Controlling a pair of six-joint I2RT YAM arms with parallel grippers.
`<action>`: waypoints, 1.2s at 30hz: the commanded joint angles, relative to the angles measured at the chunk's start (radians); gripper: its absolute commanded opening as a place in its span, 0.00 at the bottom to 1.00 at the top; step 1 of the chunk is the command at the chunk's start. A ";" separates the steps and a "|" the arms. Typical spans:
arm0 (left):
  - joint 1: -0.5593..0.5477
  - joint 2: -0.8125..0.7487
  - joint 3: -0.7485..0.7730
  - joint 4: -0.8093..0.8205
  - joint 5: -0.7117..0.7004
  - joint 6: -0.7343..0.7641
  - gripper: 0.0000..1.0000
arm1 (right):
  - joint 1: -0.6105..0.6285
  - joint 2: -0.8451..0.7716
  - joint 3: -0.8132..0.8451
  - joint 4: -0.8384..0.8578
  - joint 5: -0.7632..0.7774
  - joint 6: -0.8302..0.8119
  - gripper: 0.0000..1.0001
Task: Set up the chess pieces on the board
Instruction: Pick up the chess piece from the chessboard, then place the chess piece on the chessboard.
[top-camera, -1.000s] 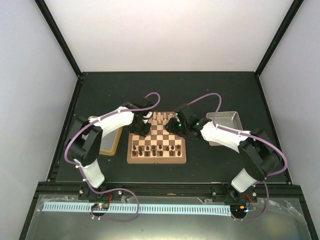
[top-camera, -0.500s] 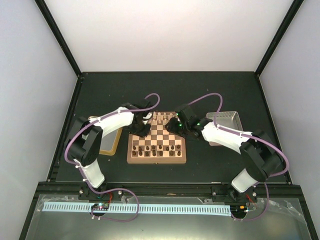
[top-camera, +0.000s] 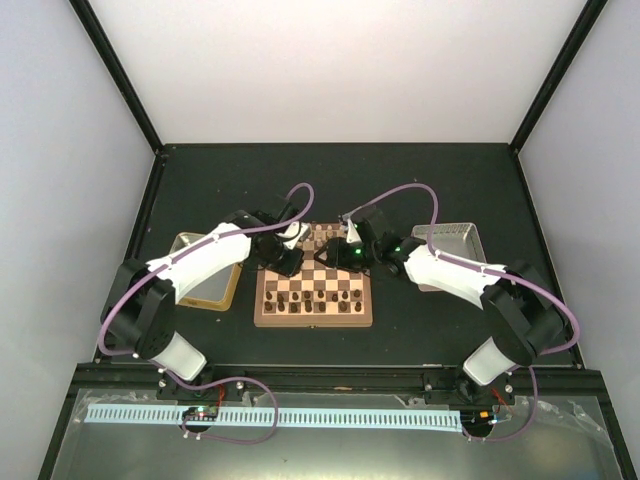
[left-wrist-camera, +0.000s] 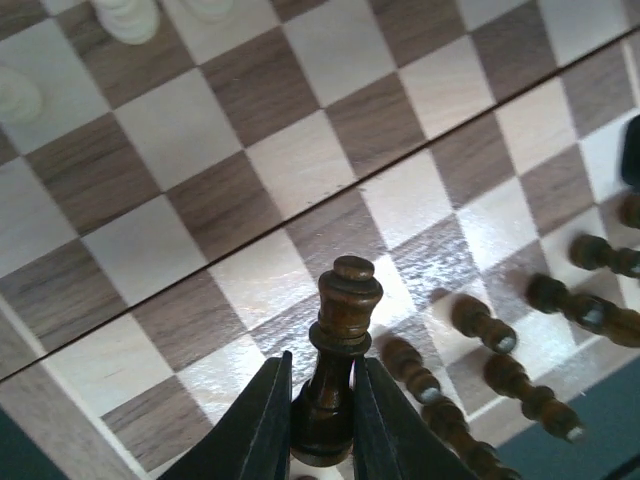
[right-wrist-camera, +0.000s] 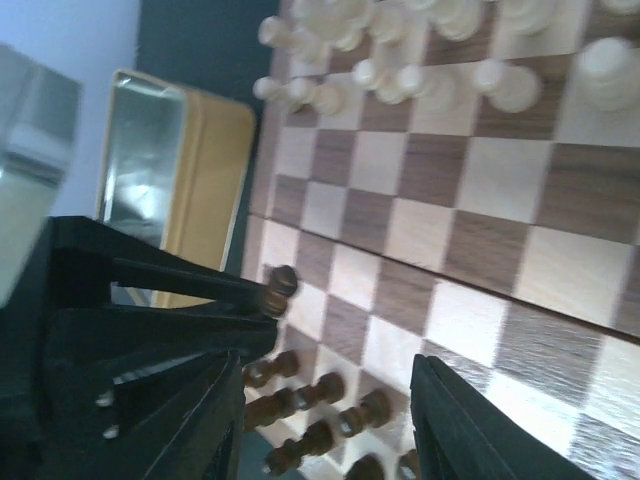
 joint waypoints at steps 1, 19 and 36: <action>-0.009 -0.041 -0.020 0.037 0.127 0.045 0.09 | -0.004 0.008 -0.001 0.103 -0.148 -0.036 0.47; -0.011 -0.084 -0.017 0.068 0.235 0.063 0.09 | -0.003 0.112 0.012 0.203 -0.310 0.055 0.38; -0.010 -0.108 -0.008 0.071 0.181 0.018 0.20 | -0.003 0.073 -0.014 0.199 -0.234 0.082 0.01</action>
